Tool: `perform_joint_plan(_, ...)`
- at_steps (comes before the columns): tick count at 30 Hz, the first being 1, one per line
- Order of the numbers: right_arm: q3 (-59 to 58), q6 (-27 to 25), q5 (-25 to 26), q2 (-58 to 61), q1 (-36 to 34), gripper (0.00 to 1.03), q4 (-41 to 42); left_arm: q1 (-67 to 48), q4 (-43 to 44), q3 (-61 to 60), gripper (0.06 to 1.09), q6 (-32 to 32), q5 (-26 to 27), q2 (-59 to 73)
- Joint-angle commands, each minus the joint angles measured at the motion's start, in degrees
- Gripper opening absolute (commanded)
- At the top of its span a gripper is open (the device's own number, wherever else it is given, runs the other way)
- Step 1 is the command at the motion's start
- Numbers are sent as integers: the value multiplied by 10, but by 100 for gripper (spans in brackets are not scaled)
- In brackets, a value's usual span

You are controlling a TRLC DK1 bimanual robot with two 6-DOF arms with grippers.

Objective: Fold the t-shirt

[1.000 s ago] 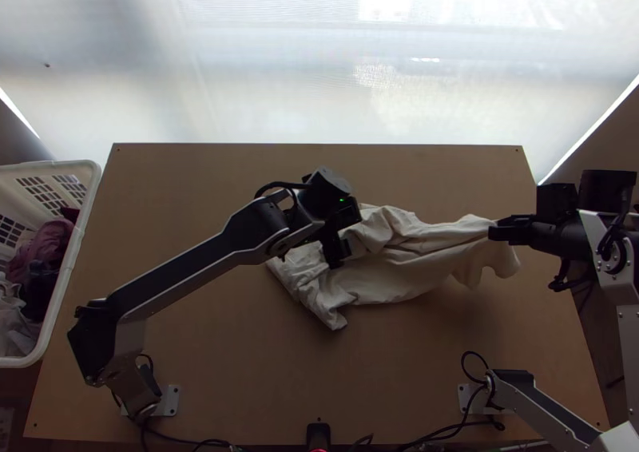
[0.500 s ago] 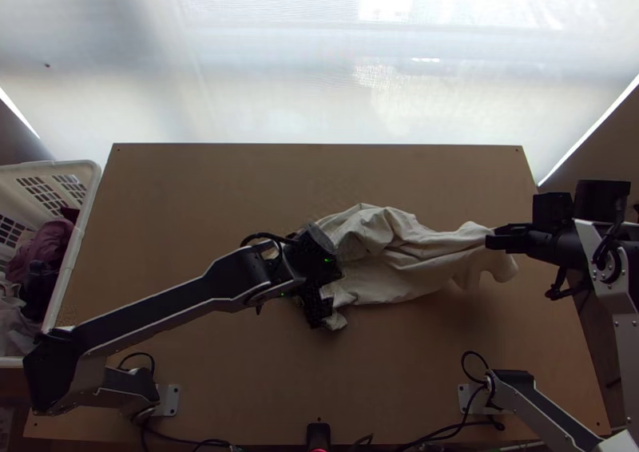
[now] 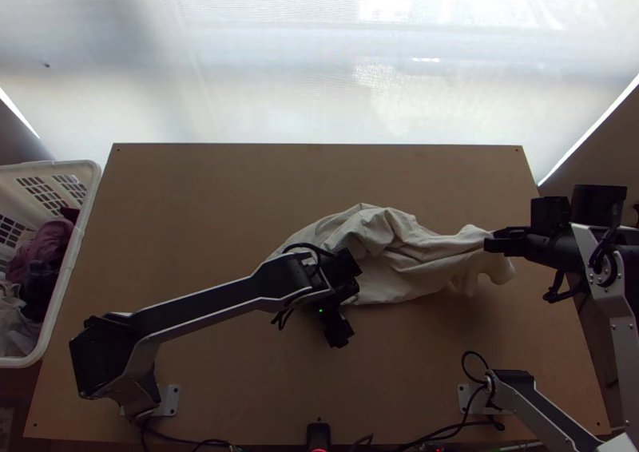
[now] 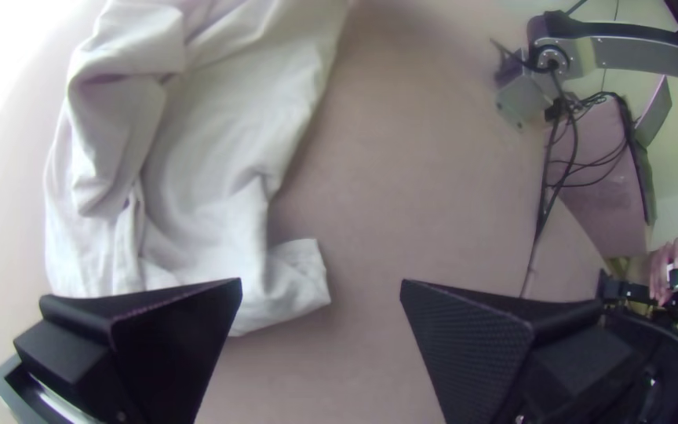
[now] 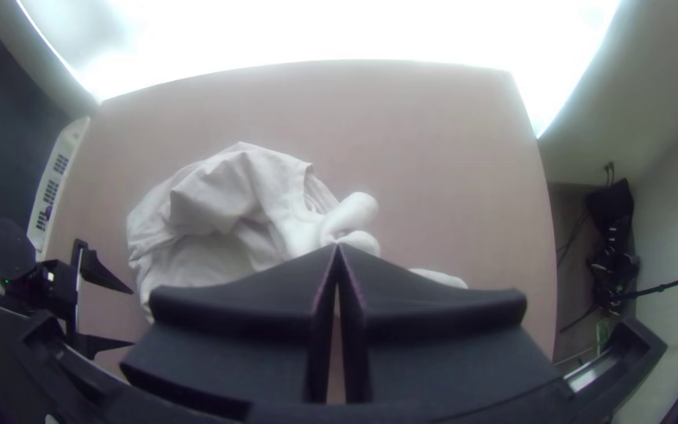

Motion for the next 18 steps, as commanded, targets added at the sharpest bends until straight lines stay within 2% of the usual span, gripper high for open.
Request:
perform_joint_plan(1,-9,6,-1,-7,0,3,8,-28,-10,21,104,-44,36,53)
perform_joint_plan(4,-12,6,-1,-10,0,3,8,-36,-11,19,104,-41,20,71)
perform_joint_plan(8,-12,7,-1,-14,-1,3,8,-35,-16,14,104,-19,-54,78)
perform_joint_plan(18,-18,16,-1,-16,7,3,14,-21,-18,-3,104,-10,-136,75)
